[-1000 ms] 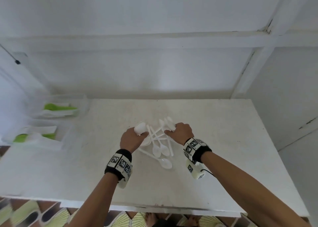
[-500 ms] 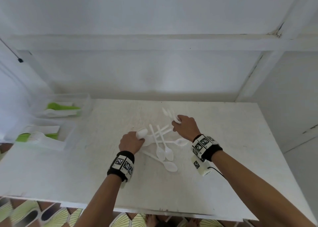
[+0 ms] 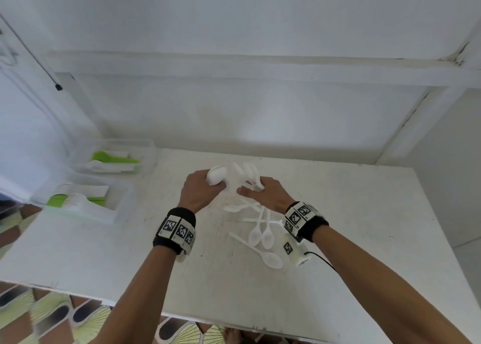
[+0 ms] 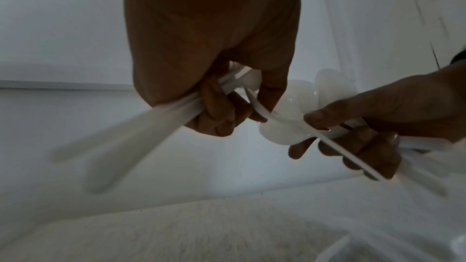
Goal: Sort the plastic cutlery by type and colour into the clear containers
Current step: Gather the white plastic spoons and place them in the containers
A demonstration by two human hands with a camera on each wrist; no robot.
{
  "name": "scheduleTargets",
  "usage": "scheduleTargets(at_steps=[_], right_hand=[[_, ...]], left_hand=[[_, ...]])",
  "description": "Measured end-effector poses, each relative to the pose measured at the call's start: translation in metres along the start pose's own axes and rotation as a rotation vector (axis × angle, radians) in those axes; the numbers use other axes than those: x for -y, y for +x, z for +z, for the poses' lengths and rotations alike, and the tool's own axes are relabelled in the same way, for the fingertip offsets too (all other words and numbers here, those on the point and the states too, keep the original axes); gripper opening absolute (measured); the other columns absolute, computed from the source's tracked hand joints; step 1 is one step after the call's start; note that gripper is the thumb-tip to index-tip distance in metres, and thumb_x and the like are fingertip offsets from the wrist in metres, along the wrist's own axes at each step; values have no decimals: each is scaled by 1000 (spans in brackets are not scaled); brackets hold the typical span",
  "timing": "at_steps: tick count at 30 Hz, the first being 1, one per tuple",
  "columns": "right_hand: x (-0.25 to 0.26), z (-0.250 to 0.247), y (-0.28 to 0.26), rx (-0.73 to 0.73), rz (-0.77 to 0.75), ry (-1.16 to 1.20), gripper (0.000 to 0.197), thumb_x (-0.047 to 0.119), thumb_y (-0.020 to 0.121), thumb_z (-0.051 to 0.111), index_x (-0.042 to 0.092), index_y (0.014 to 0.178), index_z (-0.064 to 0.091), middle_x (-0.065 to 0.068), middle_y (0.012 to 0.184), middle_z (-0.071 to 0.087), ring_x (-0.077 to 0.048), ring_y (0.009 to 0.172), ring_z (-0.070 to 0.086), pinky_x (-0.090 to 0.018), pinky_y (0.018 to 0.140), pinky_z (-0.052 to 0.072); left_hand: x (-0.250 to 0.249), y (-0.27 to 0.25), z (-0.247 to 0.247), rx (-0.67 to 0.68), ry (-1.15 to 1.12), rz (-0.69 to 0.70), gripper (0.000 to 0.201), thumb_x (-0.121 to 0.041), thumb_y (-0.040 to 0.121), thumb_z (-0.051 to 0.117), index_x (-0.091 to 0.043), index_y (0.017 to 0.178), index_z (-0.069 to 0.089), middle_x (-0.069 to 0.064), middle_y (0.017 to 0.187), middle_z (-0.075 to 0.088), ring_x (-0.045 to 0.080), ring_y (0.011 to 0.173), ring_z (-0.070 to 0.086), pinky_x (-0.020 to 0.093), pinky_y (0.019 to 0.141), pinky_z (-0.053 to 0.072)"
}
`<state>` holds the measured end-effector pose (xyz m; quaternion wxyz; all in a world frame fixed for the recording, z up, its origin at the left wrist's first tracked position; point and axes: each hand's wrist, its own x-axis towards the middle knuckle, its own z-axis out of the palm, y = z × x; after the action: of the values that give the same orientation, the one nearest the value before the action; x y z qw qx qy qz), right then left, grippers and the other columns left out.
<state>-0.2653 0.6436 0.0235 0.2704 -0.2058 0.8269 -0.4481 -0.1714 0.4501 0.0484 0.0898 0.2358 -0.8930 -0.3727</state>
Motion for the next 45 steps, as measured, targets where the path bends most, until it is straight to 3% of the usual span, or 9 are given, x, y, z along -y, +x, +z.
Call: scheduleTargets(at_steps=[7, 12, 16, 21, 25, 28, 36, 40, 45], right_hand=[[0, 23, 17, -7, 86, 306, 25, 39, 91, 70, 15, 86, 65, 3, 68, 55, -12, 56, 47, -24, 53, 41], [-14, -11, 15, -114, -24, -257, 45, 55, 91, 65, 19, 69, 51, 6, 64, 57, -10, 58, 53, -25, 60, 42], [-37, -32, 8, 153, -240, -693, 26, 38, 88, 69, 29, 111, 63, 0, 81, 69, -22, 73, 63, -35, 68, 51], [-44, -21, 4, 300, -407, -1030, 24, 36, 96, 57, 33, 118, 66, -2, 77, 64, -19, 66, 51, -28, 56, 34], [-46, -11, 14, 341, -440, -1096, 17, 25, 98, 53, 24, 108, 67, -5, 84, 69, -27, 73, 62, -31, 62, 40], [-43, -18, 15, 235, -488, -947, 13, 25, 96, 59, 22, 103, 69, 2, 90, 71, -22, 80, 65, -29, 65, 40], [-55, -50, -5, -338, -284, -375, 21, 19, 83, 76, 5, 84, 61, -4, 76, 60, -24, 63, 55, -32, 57, 38], [-71, -43, -15, -319, -131, -321, 18, 24, 89, 66, 8, 83, 60, -3, 68, 62, -23, 62, 58, -34, 57, 42], [-81, -37, -21, -149, -258, -526, 14, 20, 89, 66, 13, 99, 60, 0, 65, 60, -22, 53, 55, -32, 50, 43]], left_hand=[[-4, 11, 26, 81, -754, -181, 21, -19, 101, 54, -5, 88, 64, 12, 84, 73, 14, 61, 54, 22, 50, 38], [18, 18, 48, 199, -834, -272, 23, -27, 101, 60, -8, 92, 54, 3, 63, 55, 17, 50, 50, 31, 55, 44], [35, 26, 66, 245, -356, -322, 34, -35, 83, 81, -8, 89, 61, 1, 69, 56, 17, 57, 53, 27, 50, 42], [43, 28, 75, 188, 116, -233, 39, -31, 83, 78, 0, 104, 68, 13, 102, 71, 32, 98, 68, 32, 68, 47], [47, 25, 68, 117, 92, -260, 36, -30, 87, 75, 0, 105, 65, 11, 93, 64, 31, 92, 64, 29, 68, 40], [57, 21, 65, 68, -4, -294, 30, -31, 86, 75, -4, 88, 61, 9, 82, 62, 29, 81, 62, 31, 66, 46], [19, 10, 94, 322, 277, 18, 47, -41, 77, 84, -12, 109, 63, 1, 110, 54, 25, 95, 61, 37, 84, 49], [6, 21, 101, 382, 521, 119, 41, -33, 84, 77, -10, 111, 57, 5, 109, 61, 28, 97, 65, 36, 80, 50], [12, 32, 85, 333, 743, 266, 25, -28, 96, 57, -23, 118, 67, 3, 108, 65, 26, 98, 65, 32, 76, 45]])
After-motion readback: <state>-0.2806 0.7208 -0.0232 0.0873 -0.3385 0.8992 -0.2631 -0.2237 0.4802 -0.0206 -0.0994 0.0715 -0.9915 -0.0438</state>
